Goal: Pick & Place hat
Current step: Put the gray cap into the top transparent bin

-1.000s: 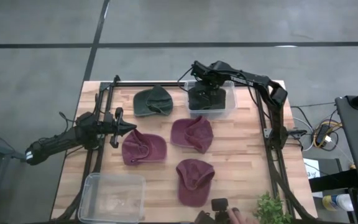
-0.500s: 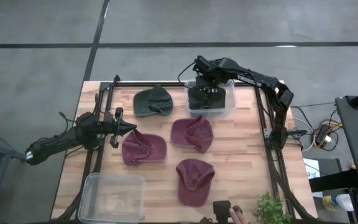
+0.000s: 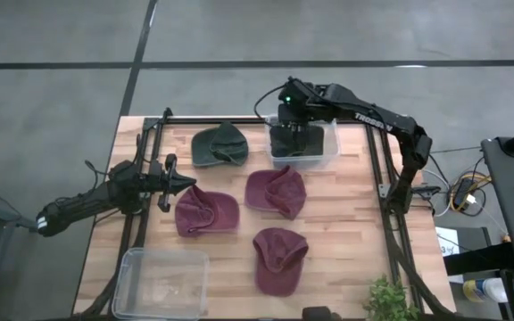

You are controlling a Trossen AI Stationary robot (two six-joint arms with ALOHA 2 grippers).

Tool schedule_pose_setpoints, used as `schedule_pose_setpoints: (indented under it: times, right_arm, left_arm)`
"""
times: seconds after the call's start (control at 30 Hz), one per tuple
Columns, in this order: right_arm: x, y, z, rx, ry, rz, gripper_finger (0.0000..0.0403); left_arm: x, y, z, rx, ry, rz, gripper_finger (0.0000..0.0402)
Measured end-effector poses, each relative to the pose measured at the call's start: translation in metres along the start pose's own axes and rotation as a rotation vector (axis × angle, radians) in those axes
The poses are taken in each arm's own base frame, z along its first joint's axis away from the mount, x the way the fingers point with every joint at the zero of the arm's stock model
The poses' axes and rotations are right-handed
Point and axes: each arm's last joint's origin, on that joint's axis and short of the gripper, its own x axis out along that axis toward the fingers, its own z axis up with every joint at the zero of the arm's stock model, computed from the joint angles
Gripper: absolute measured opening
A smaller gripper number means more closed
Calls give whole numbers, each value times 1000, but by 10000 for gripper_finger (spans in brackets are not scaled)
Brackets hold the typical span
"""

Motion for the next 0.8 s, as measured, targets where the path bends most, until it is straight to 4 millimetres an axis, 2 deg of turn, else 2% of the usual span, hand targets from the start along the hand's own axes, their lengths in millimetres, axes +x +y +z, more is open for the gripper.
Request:
schedule_pose_setpoints:
  times: [0.23, 0.53, 0.67, 0.8]
  right_arm:
    - [-9, 24, 18, 37, -88, 29, 231]
    - [-24, 57, 39, 46, -245, 206, 208]
    - [-32, 71, 44, 46, -271, 268, 158]
    - [-40, 84, 45, 26, -289, 342, 68]
  left_arm:
    - [0, 0, 0, -1, 2, 0, 0]
    - [0, 0, 0, -1, 2, 0, 0]
    - [0, 0, 0, 1, -4, 2, 0]
    - [0, 0, 2, -23, -26, 8, 0]
